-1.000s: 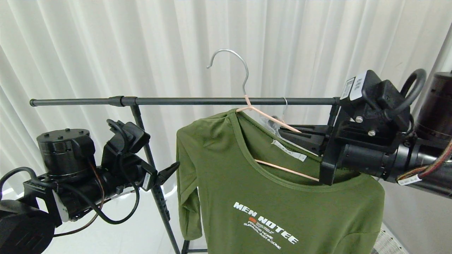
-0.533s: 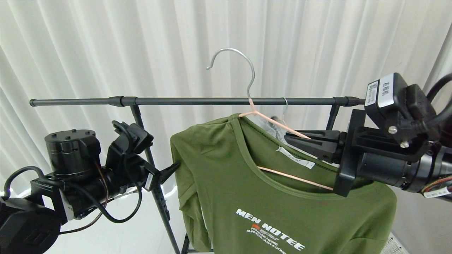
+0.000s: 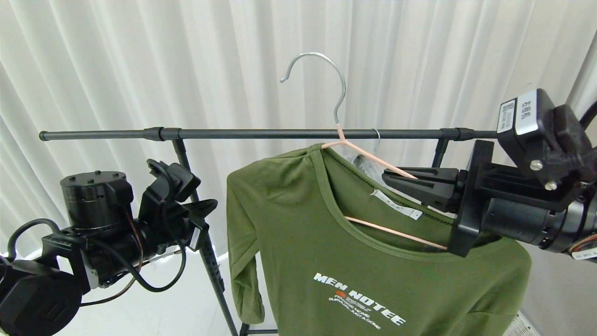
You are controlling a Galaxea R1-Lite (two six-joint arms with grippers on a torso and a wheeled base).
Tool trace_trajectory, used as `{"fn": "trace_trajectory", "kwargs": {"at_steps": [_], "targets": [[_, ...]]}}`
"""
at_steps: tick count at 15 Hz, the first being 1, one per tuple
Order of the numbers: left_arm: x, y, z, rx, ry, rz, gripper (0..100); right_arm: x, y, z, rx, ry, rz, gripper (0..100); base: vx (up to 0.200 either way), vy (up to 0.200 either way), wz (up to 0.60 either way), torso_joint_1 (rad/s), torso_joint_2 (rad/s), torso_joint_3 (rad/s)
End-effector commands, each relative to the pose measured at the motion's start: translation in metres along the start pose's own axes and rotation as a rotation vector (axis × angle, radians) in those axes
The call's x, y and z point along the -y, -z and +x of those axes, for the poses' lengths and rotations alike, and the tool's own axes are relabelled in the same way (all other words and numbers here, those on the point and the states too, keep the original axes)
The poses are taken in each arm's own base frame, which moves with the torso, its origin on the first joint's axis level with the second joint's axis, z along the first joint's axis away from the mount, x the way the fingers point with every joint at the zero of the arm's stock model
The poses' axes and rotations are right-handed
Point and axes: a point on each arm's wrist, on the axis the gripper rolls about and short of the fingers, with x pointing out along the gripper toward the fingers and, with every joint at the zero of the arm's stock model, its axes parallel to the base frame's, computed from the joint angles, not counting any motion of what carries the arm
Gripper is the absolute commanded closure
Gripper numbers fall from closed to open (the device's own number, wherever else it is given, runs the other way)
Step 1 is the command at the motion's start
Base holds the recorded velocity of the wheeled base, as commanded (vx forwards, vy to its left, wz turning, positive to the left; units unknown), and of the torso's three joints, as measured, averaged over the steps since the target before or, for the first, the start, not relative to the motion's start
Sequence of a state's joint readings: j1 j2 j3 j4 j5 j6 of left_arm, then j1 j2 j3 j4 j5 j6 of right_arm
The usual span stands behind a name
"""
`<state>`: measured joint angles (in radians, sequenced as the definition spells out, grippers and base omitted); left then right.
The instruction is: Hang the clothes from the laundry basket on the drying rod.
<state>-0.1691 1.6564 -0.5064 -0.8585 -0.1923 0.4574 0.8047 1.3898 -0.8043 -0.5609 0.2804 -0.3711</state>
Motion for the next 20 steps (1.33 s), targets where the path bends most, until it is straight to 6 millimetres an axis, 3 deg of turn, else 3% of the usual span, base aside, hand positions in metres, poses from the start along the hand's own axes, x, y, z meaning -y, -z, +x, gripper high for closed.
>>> {"fn": "trace_trajectory", "kwargs": {"at_steps": [1,8,9,12,15,20], "targets": [[-0.004,0.006,0.000,-0.020,-0.014,-0.010,100,0.002,-0.002,-0.003,0.007,0.010,-0.003,100,0.000,0.000,0.00,0.000,0.00,0.000],[0.002,0.019,-0.006,0.070,0.048,0.013,100,0.006,-0.004,-0.008,0.013,0.035,-0.006,100,0.000,0.000,0.00,0.000,0.00,0.000],[0.003,0.020,-0.004,0.088,0.042,0.020,0,0.006,-0.004,-0.008,0.015,0.036,-0.006,100,0.000,0.000,0.00,0.000,0.00,0.000],[0.008,0.020,-0.006,0.108,0.063,0.022,0,0.006,-0.004,-0.008,0.015,0.035,-0.006,100,0.000,0.000,0.00,0.000,0.00,0.000],[0.012,0.018,-0.011,0.192,0.228,0.021,0,0.004,-0.004,-0.009,0.016,0.025,-0.005,100,0.000,0.000,0.00,0.000,0.00,0.000],[0.006,0.016,0.015,0.199,0.235,0.020,0,-0.013,-0.006,-0.008,0.040,-0.068,-0.004,100,0.000,0.000,0.00,0.000,0.00,0.000]]}}
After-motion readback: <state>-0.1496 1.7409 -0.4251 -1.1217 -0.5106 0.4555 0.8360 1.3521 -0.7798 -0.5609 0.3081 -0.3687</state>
